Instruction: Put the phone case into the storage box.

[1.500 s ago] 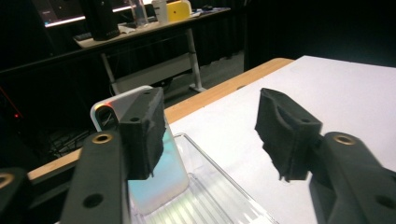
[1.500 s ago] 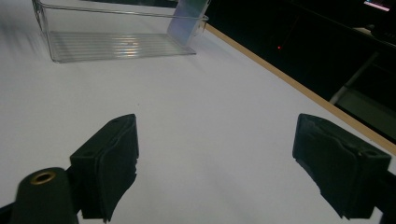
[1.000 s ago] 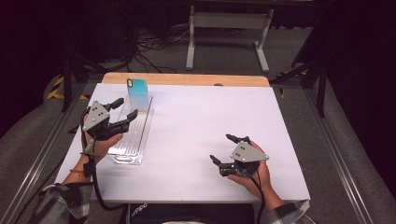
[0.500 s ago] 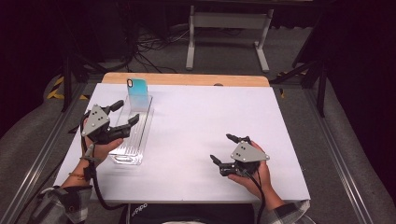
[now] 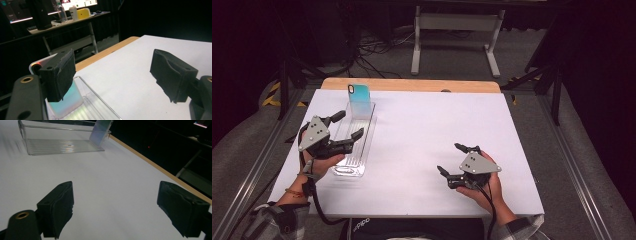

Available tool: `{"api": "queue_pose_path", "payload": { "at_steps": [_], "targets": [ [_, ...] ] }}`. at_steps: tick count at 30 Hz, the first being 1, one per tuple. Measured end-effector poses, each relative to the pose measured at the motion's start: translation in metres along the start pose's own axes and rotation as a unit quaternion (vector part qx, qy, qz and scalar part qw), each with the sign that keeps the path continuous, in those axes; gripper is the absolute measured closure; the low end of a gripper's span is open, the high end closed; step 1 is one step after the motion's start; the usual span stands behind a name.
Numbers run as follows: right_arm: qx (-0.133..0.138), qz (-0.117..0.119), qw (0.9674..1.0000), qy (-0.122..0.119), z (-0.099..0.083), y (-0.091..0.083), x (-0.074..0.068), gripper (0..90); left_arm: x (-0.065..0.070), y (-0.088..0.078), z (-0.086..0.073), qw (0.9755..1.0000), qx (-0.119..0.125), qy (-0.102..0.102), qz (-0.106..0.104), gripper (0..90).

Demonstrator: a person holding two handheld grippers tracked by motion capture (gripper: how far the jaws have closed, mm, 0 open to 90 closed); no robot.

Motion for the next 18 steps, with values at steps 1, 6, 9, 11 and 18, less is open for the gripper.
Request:
{"api": "queue_pose_path", "payload": {
  "at_steps": [1, 6, 9, 11, 18],
  "targets": [
    [0.001, -0.001, 1.0, -0.001, 0.0, 0.0, 0.0, 14.6, 0.0, 0.0, 0.0, 1.0, -0.001, 0.001, 0.0, 20.4],
    [0.004, -0.002, 1.0, -0.001, 0.001, -0.001, 0.001, 14.5, 0.004, -0.001, -0.001, 1.0, -0.001, 0.002, -0.003, 18.2],
    [0.004, -0.001, 1.0, 0.0, 0.001, -0.001, 0.0, 14.4, 0.006, -0.001, -0.002, 1.0, -0.002, 0.002, -0.007, 16.3],
    [0.004, -0.001, 1.0, 0.0, 0.001, -0.001, 0.001, 14.3, 0.007, -0.002, -0.002, 1.0, -0.003, 0.003, -0.006, 15.1],
    [0.007, -0.001, 1.0, 0.002, 0.001, -0.002, 0.001, 13.9, 0.011, -0.002, -0.005, 0.9999, -0.003, 0.002, -0.014, 10.9]
  ]
}}
Point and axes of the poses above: each handheld gripper's, and its own axes: y roughly forward along the jaws, z roughly out of its top, x roughly to its right, the point moved 5 cm from there along y, roughly forward along the jaws, and after that the axes turned 14 degrees about -y, right-handed, at the moved point
